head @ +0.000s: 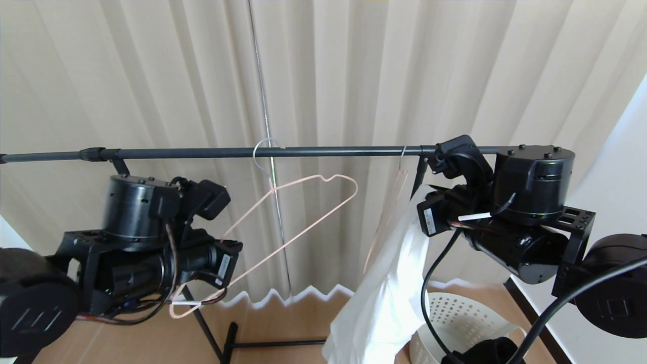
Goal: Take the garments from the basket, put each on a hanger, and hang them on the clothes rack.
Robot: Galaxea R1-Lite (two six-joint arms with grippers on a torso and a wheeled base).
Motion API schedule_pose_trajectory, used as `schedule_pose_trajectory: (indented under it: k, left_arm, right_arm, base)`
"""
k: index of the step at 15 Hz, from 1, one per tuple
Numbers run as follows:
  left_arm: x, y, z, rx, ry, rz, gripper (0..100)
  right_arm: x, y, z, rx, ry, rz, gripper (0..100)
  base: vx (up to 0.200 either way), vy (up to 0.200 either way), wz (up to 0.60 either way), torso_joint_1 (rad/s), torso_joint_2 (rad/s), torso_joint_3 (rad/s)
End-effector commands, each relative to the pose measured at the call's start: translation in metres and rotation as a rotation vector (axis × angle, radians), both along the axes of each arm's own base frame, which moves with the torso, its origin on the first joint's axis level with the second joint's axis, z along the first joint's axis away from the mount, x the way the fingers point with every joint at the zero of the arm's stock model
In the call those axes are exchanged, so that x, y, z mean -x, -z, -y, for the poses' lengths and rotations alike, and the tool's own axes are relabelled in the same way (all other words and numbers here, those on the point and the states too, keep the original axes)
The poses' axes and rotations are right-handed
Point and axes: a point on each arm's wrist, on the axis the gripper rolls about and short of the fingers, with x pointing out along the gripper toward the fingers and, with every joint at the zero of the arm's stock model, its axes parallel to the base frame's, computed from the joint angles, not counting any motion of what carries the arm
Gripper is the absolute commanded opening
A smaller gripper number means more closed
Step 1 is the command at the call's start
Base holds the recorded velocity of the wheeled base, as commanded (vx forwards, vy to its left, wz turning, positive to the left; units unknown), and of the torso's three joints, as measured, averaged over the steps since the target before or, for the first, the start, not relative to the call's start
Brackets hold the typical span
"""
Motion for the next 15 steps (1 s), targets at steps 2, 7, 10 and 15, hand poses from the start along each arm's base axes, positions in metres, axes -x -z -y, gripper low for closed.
schedule_pose_trajectory:
  k: [2, 7, 10, 15]
  left_arm:
    - [0.044, -0.006, -0.009, 0.009, 0.058, 0.057, 0]
    - [0.069, 0.000, -0.008, 0.059, 0.224, 0.027, 0]
    - [0.070, 0.000, 0.005, 0.070, 0.300, 0.011, 0]
    - [0.047, 0.003, 0.031, 0.061, 0.322, -0.019, 0]
  right_arm:
    - [-0.010, -0.001, -0.004, 0.020, 0.091, 0.022, 0]
    - [-0.022, 0.001, -0.009, 0.030, 0.180, 0.040, 0]
    - [-0.023, -0.001, -0.008, 0.024, 0.188, 0.046, 0]
    - [-0.022, 0.000, -0.009, 0.023, 0.186, 0.043, 0]
  base:
    - [0.000, 0.000, 0.00, 0.000, 0.00, 0.000]
    - [0.000, 0.000, 0.00, 0.000, 0.00, 0.000]
    - [0.000, 0.000, 0.00, 0.000, 0.00, 0.000]
    - [0.000, 0.000, 0.00, 0.000, 0.00, 0.000]
